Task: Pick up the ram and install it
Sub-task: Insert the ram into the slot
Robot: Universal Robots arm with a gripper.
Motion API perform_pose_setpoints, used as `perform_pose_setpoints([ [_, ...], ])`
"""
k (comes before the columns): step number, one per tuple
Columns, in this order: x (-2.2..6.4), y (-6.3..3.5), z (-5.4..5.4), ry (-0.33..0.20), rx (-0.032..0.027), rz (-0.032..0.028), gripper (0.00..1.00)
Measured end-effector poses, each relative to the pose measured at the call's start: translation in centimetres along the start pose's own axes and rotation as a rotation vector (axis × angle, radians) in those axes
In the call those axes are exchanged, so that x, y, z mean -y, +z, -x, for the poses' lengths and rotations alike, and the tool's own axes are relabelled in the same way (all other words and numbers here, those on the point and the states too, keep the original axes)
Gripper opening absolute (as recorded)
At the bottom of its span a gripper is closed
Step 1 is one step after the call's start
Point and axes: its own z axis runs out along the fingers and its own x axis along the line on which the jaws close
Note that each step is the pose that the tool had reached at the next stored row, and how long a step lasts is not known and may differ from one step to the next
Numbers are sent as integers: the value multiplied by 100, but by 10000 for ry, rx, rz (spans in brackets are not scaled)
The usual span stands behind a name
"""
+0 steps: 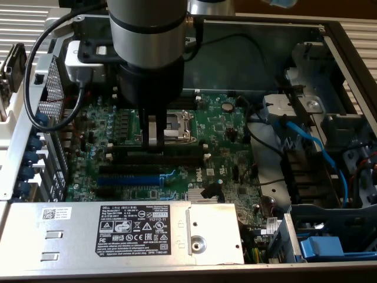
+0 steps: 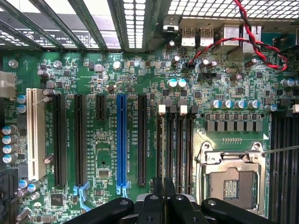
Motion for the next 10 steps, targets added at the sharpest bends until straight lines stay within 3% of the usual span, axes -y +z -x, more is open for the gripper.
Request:
perform_pose_setpoints([
  [10, 0, 5, 0, -13, 1, 0, 12],
])
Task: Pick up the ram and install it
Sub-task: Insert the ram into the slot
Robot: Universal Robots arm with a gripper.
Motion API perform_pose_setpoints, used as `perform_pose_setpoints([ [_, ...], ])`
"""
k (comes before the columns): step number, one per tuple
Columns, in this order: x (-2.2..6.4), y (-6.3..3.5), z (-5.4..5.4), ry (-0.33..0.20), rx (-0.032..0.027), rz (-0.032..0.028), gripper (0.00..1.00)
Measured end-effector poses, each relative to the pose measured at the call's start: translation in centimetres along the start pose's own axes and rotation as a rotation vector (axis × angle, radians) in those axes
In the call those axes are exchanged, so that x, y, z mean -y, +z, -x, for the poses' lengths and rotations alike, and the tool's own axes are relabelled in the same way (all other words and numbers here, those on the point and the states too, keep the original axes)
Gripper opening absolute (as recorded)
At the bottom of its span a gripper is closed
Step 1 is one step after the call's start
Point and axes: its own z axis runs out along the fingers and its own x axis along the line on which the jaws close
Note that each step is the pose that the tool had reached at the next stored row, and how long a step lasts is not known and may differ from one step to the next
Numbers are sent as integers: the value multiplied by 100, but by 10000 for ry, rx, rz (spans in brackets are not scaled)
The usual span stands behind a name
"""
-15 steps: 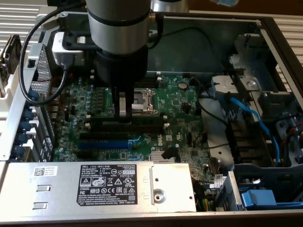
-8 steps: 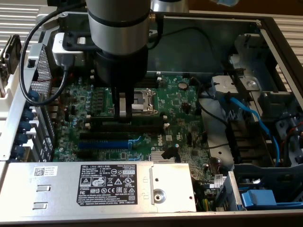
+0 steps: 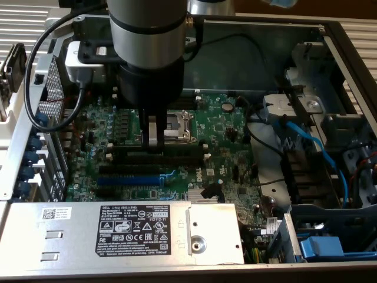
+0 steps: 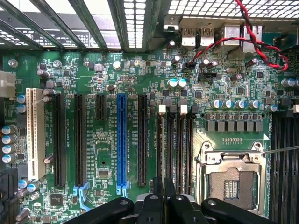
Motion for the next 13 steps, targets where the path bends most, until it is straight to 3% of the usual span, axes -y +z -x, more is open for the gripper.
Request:
perform_pose_setpoints([
  [13, 34, 1, 1, -75, 3, 5, 12],
])
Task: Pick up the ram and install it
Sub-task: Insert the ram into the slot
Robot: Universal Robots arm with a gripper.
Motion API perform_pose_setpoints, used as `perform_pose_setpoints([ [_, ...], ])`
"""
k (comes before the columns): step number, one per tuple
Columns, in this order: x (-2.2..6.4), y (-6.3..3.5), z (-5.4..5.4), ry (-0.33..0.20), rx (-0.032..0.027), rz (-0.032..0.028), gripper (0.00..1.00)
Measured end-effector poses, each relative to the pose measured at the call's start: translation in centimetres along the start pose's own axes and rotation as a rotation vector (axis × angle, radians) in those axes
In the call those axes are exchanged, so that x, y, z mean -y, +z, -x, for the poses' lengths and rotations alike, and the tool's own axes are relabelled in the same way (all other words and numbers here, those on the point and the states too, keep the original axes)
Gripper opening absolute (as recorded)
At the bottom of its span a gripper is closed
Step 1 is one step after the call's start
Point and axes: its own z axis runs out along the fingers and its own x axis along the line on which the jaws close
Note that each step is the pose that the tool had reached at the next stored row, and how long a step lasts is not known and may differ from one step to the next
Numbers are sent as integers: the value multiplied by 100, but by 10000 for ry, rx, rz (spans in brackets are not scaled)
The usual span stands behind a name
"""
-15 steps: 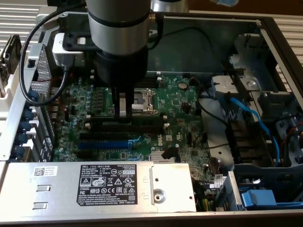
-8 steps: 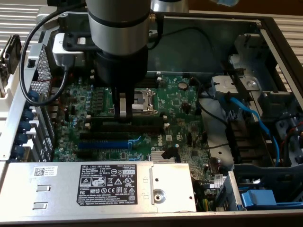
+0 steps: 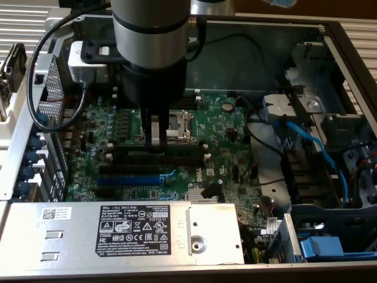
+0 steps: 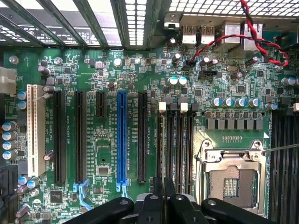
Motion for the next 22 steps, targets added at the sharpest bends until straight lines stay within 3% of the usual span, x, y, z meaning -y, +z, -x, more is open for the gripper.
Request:
perform_pose_setpoints([
  [22, -18, 9, 1, -84, 2, 6, 12],
])
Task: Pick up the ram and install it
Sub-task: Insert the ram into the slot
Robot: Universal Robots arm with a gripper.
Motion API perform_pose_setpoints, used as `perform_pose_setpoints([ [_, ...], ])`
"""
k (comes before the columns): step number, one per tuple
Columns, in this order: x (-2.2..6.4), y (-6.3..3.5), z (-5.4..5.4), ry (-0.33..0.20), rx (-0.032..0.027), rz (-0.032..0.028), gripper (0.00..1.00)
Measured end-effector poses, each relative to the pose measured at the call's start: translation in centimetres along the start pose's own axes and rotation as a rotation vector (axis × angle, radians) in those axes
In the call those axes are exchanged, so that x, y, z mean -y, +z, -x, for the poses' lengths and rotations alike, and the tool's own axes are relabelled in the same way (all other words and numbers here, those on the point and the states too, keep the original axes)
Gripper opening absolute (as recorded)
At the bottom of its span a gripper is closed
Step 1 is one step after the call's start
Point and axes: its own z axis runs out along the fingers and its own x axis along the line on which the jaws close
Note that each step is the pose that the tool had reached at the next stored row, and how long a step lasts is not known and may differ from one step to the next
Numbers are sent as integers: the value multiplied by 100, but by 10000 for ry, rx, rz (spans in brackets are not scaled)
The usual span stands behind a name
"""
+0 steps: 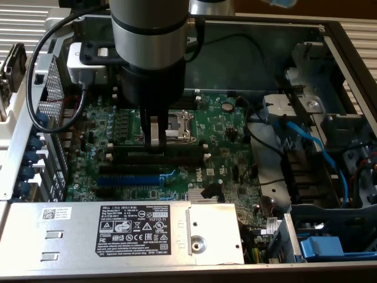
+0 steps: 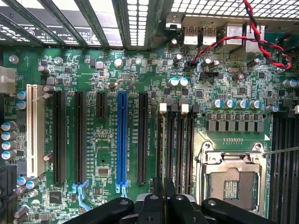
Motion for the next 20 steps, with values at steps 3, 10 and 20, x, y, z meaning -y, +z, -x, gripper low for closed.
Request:
perform_pose_setpoints([
  [3, 0, 3, 0, -11, 0, 1, 12],
  [10, 0, 6, 0, -37, 2, 2, 12],
  [20, -1, 16, -1, -39, 0, 3, 12],
])
